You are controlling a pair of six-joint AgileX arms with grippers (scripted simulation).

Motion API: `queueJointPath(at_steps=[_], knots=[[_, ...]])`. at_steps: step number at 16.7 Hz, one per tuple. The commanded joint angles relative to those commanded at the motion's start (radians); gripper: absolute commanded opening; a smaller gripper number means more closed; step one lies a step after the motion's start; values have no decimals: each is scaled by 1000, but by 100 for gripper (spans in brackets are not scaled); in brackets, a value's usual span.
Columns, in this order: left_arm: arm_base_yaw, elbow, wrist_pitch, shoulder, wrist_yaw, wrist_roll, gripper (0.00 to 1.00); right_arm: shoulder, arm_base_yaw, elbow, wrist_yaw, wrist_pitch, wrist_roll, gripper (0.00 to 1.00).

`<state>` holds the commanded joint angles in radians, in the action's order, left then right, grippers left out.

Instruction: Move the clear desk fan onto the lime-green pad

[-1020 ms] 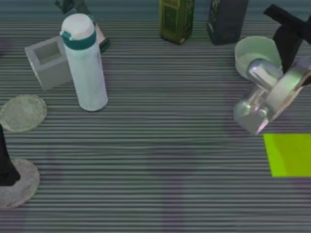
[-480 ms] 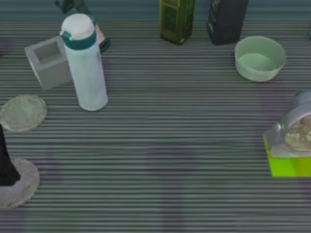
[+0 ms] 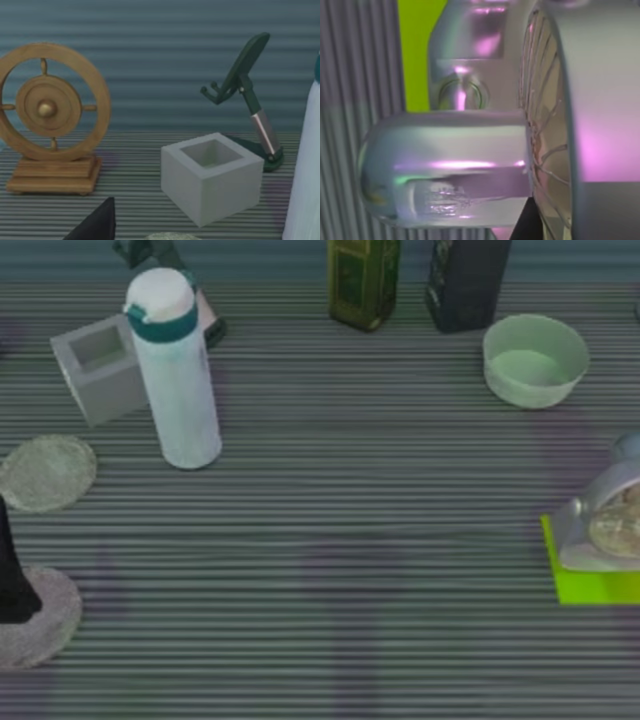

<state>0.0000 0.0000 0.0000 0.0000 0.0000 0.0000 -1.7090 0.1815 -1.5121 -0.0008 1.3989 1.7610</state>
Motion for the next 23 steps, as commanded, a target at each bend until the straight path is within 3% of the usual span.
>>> queueJointPath(at_steps=[10,23], knots=[[0,0,0,0,0,0,100,-10,-4,120,1,-132,0,0],[0,0,0,0,0,0,100,-10,-4,120,1,-132,0,98]])
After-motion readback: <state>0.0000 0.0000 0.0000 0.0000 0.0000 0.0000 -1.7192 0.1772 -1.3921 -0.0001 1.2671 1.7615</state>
